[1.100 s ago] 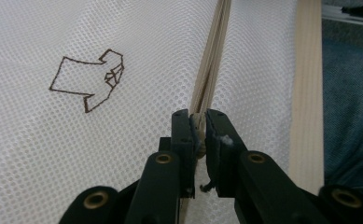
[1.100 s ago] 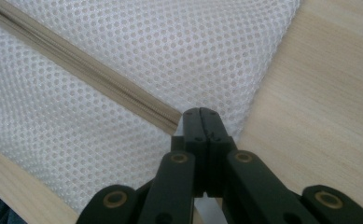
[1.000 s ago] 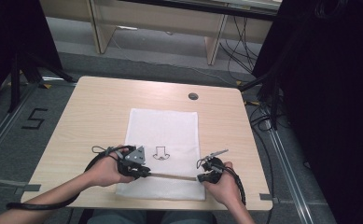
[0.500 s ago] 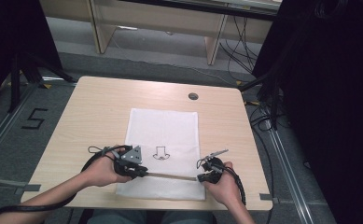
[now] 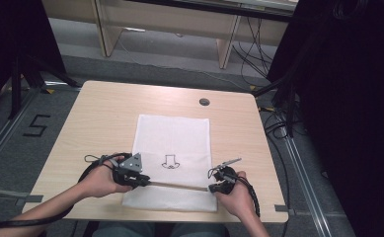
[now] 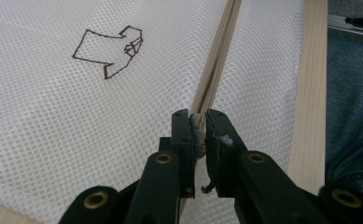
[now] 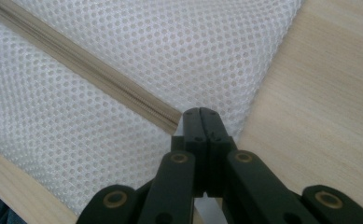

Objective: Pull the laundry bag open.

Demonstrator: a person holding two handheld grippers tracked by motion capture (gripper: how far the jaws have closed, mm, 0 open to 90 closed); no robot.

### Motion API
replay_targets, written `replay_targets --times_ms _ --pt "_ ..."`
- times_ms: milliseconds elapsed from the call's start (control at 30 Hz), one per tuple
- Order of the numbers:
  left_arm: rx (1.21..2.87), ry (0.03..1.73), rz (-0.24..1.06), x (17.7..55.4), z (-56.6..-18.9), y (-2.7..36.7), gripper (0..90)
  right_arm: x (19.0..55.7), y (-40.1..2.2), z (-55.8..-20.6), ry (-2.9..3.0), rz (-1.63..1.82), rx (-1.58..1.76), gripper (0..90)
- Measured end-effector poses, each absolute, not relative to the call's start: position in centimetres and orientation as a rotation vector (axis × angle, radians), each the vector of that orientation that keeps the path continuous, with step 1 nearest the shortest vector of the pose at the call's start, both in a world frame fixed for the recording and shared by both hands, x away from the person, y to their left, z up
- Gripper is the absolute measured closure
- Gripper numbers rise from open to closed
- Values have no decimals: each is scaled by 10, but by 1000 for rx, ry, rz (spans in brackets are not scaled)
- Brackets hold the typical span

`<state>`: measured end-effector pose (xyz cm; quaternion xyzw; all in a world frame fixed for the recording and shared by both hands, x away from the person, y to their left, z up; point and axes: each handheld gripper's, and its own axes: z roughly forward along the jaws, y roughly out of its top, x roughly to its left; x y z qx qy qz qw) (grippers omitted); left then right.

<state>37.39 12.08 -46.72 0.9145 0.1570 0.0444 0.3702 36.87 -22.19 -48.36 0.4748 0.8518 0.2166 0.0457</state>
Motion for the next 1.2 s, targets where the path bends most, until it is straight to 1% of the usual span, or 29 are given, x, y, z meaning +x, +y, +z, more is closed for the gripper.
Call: replay_targets --times_ms 133,200,300,333,367,400,433,467,533,567,600,700,733,767,800,833,867,900,1000,1133,1200 --pt "2361 412 144 372 -468 130 819 368 -221 -483 2594 653 1472 900" --pt "2377 442 180 372 -469 143 819 368 -221 -484 2594 656 1449 900" --pt "2382 501 198 371 -472 165 819 369 -222 -484 2592 663 1437 900" --pt "2450 473 228 374 -472 179 819 368 -222 -484 2593 660 1440 900" --pt "2444 509 228 372 -475 189 819 369 -222 -484 2596 658 1442 900" --pt "2384 575 215 370 -479 196 819 369 -222 -484 2596 654 1445 900" --pt "2313 628 155 368 -482 199 819 369 -222 -484 2597 657 1441 900" --pt "2292 642 125 365 -484 203 819 370 -223 -484 2593 637 1432 900" --pt "2334 601 167 363 -487 201 819 369 -222 -483 2595 653 1452 900" --pt "2327 623 161 361 -489 199 818 369 -222 -483 2596 654 1446 900" --pt "2346 599 178 362 -488 199 818 369 -221 -483 2595 648 1451 900" --pt "2283 621 198 361 -489 203 807 368 -222 -484 2584 666 1453 900" --pt "2264 630 195 361 -489 205 779 368 -222 -484 2585 673 1463 900" --pt "2233 634 210 360 -488 208 661 367 -224 -484 2575 688 1445 884" --pt "2173 635 234 358 -486 212 573 366 -225 -484 2570 711 1451 833" --pt "2148 642 248 357 -483 215 534 364 -224 -482 2558 723 1488 773" --pt "2095 666 264 355 -478 219 499 364 -225 -481 2558 756 1452 741" --pt "2048 697 282 352 -475 222 465 362 -226 -478 2539 773 1417 730" --pt "2023 719 302 345 -473 232 405 358 -227 -470 2492 857 1372 689" --pt "2063 737 325 339 -477 241 365 355 -229 -468 2457 855 1400 663" --pt "2044 761 352 340 -477 243 352 356 -232 -469 2434 875 1417 651"
